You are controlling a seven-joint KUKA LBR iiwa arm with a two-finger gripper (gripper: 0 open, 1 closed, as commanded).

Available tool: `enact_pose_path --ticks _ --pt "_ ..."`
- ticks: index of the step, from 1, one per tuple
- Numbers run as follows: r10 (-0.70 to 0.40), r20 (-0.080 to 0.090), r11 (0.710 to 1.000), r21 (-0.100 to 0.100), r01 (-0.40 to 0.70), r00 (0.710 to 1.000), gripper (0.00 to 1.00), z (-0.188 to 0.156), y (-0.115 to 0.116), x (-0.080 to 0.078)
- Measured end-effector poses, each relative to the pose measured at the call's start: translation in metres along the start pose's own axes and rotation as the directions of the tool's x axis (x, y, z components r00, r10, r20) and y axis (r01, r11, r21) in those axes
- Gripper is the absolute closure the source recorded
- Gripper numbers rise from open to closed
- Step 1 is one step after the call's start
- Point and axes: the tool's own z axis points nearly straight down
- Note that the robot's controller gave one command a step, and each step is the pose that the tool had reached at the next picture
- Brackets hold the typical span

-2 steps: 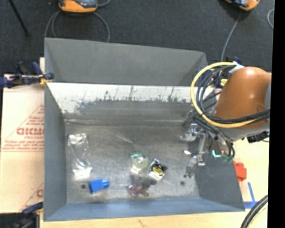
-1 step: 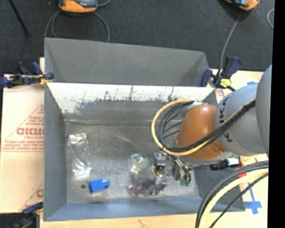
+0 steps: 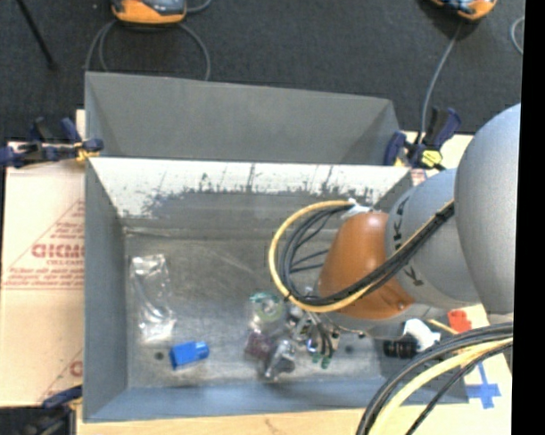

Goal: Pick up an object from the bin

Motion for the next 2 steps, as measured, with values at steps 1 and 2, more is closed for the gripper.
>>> enact_pose_path --ticks 1,2 --pt "-0.006 -0.008 1.000 0.001 0.006 1.000 1.00 -0.001 0.000 0.001" --pt "0.025 -0.010 1.000 0.002 -0.025 1.000 1.00 -0.142 0.005 -0.006"
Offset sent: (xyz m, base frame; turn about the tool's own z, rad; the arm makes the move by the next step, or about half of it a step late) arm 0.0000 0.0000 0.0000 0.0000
